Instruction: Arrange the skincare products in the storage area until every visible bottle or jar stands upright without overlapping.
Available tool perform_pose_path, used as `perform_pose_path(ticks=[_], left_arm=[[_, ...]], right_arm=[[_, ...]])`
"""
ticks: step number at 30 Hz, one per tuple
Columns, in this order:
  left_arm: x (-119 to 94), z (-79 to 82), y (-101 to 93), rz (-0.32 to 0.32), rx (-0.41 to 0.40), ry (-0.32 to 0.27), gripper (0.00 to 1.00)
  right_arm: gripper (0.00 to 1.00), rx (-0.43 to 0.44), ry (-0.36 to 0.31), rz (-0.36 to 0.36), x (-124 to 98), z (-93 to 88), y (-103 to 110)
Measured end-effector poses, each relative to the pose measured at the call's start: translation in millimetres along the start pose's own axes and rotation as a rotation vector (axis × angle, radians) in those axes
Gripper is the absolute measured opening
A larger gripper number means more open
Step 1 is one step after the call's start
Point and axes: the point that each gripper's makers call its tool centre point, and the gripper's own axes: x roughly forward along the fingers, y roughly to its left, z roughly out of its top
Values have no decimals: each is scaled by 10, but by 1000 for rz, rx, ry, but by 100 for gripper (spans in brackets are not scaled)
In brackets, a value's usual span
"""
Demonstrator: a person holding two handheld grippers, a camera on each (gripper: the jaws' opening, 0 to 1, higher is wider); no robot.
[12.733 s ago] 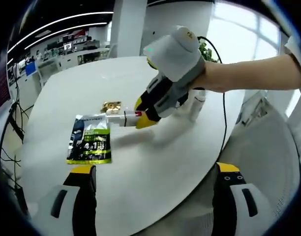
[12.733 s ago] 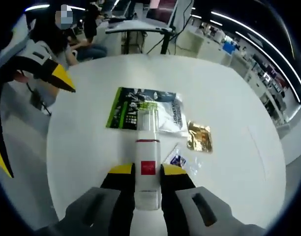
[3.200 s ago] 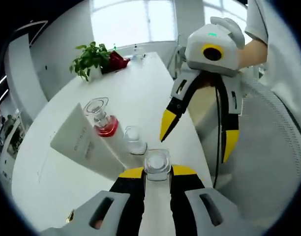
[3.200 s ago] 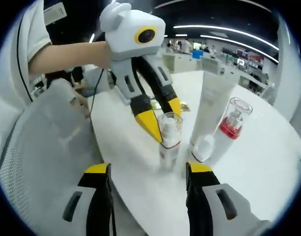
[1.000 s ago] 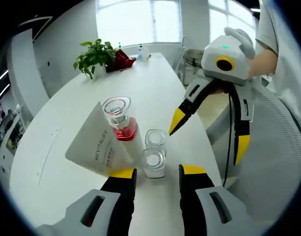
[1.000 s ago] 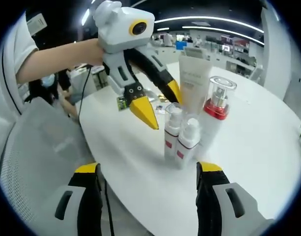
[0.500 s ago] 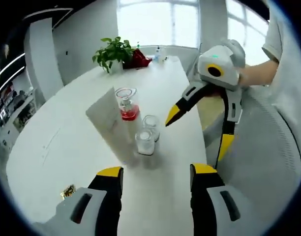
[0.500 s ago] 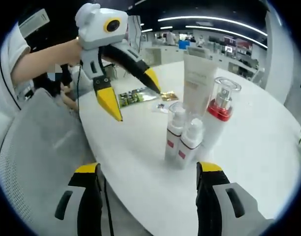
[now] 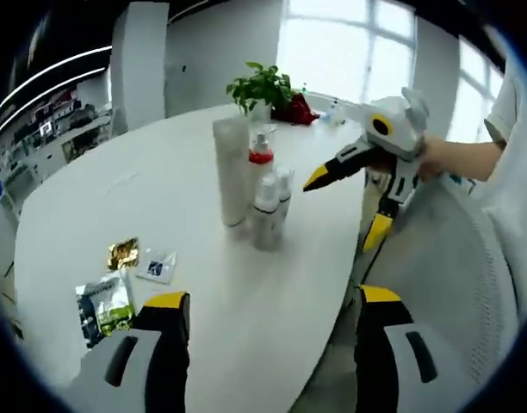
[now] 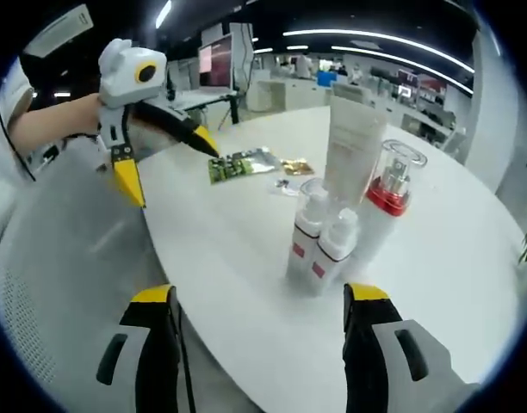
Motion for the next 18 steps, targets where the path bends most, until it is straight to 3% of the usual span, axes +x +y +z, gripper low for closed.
perform_pose_path(ticks=[4,10,13,18], left_arm=[[-144,-183,59,46,-45,-3,85],[-358,-291,190,150,-141,-59,95],[-446,-302,209,183,-204,-83,99],[-581,-188,293,277,-230,-143,99]], right_arm=[[78,-5,2,-16,-10,2,-32],[77,22,-12,-33,-27,20,-84],[77,26,-11,-39,-31,32,-74],[77,26,-22,-38,-116,114,0]])
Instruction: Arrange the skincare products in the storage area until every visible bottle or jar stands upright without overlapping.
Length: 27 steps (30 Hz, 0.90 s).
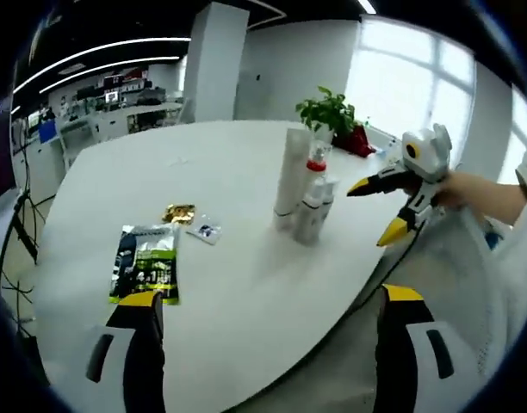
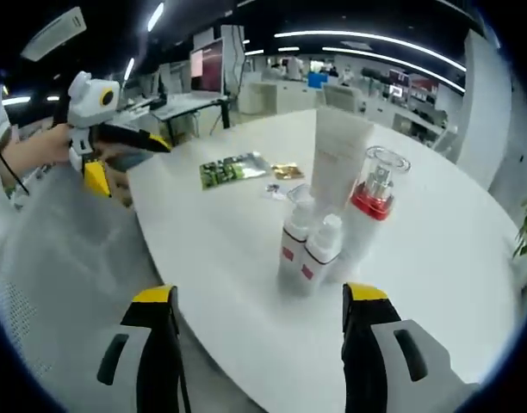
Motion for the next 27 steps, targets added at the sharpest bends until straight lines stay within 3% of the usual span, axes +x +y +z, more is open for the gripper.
perform_pose_path(ticks=[4,6,9,10,13,16,27], left_arm=[[-61,-45,182,112,50,-3,98],[-43,-82,213,120,49,9,96],[-30,-45,275,162,77,-1,92],[-31,-60,304,167,69,4,92],[-31,-75,299,168,73,3,93],[6,-156,323,170,86,40,93],[-32,-139,405,206,44,24,95]], right_arm=[[77,13,-36,7,-55,105,118],[77,25,-73,22,-49,149,194],[76,-52,5,27,10,10,236],[76,-74,18,20,12,-3,225],[76,-41,-24,23,-2,58,241],[79,-32,-17,-9,-42,26,156],[86,-12,1,-57,-58,8,66]])
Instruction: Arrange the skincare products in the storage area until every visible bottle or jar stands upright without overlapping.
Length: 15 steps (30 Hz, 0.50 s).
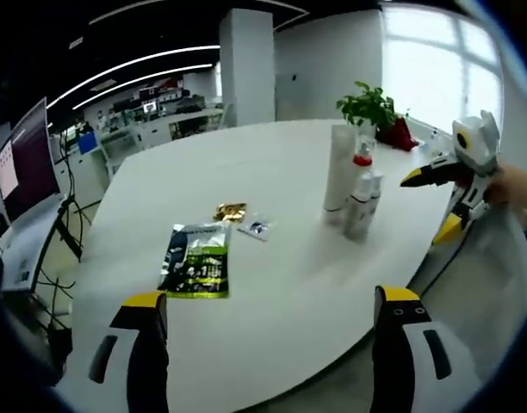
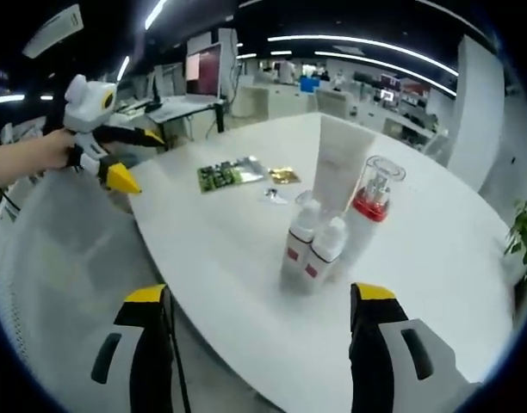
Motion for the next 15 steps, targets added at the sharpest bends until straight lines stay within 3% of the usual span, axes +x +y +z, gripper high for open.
perform_pose_path(ticks=[15], left_arm=[[-29,-53,20,42,15,36,93]], right_arm=[[87,-63,-17,-4,-18,59,32]])
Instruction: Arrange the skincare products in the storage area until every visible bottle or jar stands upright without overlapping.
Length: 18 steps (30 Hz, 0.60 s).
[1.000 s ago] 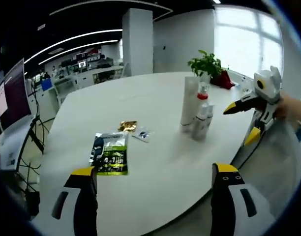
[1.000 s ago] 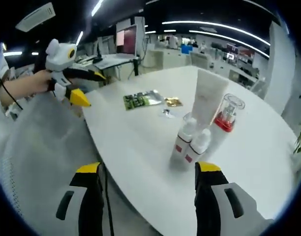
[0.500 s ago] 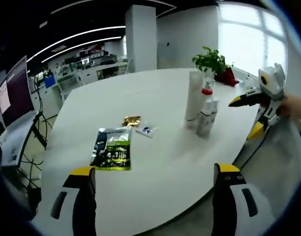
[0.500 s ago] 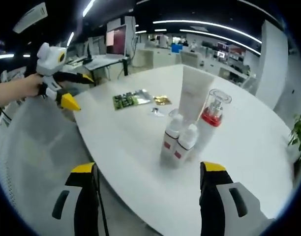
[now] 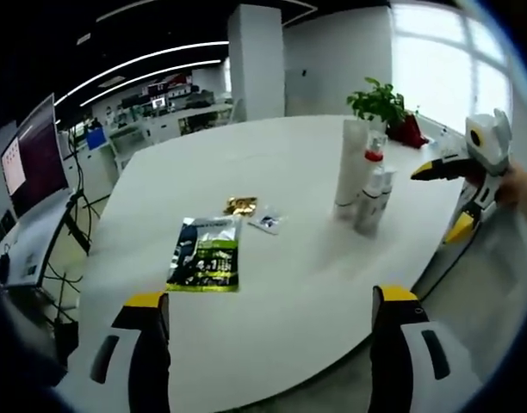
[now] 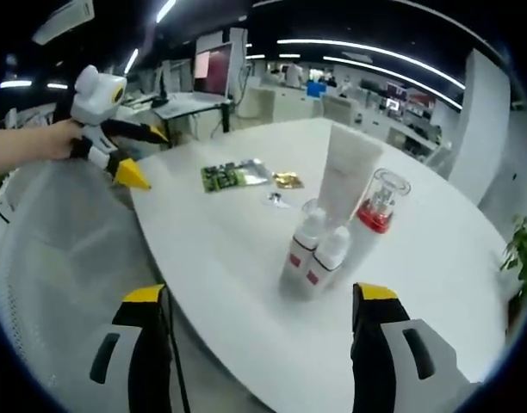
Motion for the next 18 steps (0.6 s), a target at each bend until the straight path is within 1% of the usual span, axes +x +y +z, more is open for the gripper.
perform_pose_path(ticks=[4,14,18], left_arm=[[8,-29,14,7,1,18,92],[33,-43,-42,-21,22,28,91],[68,-78,-62,-32,40,57,91]], right_arm=[[86,-5,5,-6,14,-5,-24],[86,9,11,-13,8,-28,-28],[86,11,23,-7,17,-57,-27]])
